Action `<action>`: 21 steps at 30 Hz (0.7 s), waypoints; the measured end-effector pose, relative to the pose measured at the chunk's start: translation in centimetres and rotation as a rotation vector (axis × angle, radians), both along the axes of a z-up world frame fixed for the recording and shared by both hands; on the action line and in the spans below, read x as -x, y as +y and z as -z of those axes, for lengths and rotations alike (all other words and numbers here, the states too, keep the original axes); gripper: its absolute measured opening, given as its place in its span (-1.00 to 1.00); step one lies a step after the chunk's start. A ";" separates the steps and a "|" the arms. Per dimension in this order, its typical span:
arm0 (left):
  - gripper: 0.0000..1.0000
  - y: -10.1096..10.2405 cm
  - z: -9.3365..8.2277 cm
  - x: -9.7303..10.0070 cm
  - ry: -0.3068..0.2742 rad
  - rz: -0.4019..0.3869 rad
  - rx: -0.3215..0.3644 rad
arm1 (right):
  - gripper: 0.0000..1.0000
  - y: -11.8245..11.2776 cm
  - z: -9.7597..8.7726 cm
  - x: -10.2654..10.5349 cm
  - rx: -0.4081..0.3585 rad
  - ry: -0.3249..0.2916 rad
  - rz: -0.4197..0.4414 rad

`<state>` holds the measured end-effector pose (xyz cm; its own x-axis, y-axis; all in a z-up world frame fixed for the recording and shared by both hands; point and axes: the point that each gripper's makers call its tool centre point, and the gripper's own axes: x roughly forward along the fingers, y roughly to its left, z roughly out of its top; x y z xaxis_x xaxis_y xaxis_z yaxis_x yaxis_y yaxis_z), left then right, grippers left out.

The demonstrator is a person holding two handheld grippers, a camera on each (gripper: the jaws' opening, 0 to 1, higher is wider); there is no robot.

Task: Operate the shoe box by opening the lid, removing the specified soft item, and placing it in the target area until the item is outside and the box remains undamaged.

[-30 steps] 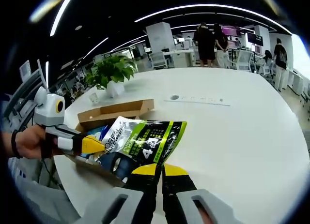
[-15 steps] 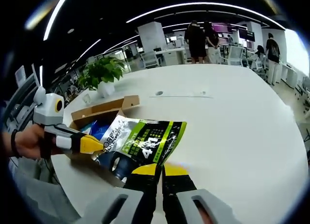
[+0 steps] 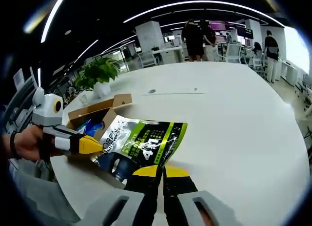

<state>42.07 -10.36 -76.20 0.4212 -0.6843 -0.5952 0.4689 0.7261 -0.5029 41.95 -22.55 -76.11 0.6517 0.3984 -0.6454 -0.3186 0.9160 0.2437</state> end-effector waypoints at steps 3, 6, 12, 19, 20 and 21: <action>-1.00 -0.5 0.4 -0.1 0.004 -0.003 -0.003 | -1.00 -0.5 0.5 0.0 0.003 0.009 -0.003; -1.00 -1.0 0.9 -0.1 0.009 -0.005 -0.007 | -1.00 -1.0 1.0 0.0 0.012 0.016 -0.012; -1.00 -1.6 1.9 -0.2 0.022 -0.010 -0.016 | -1.00 -1.6 2.0 -0.3 0.010 0.033 -0.019; -1.00 -1.3 2.0 -0.8 0.004 -0.020 -0.043 | -1.00 -1.3 3.1 -0.8 0.000 0.048 -0.040; -1.00 -1.3 2.0 -0.8 0.001 -0.020 -0.051 | -1.00 -1.2 3.2 -0.8 0.003 0.048 -0.045; -1.00 -1.4 2.1 -0.7 -0.004 -0.016 -0.060 | -1.00 -1.2 3.3 -0.9 0.004 0.050 -0.048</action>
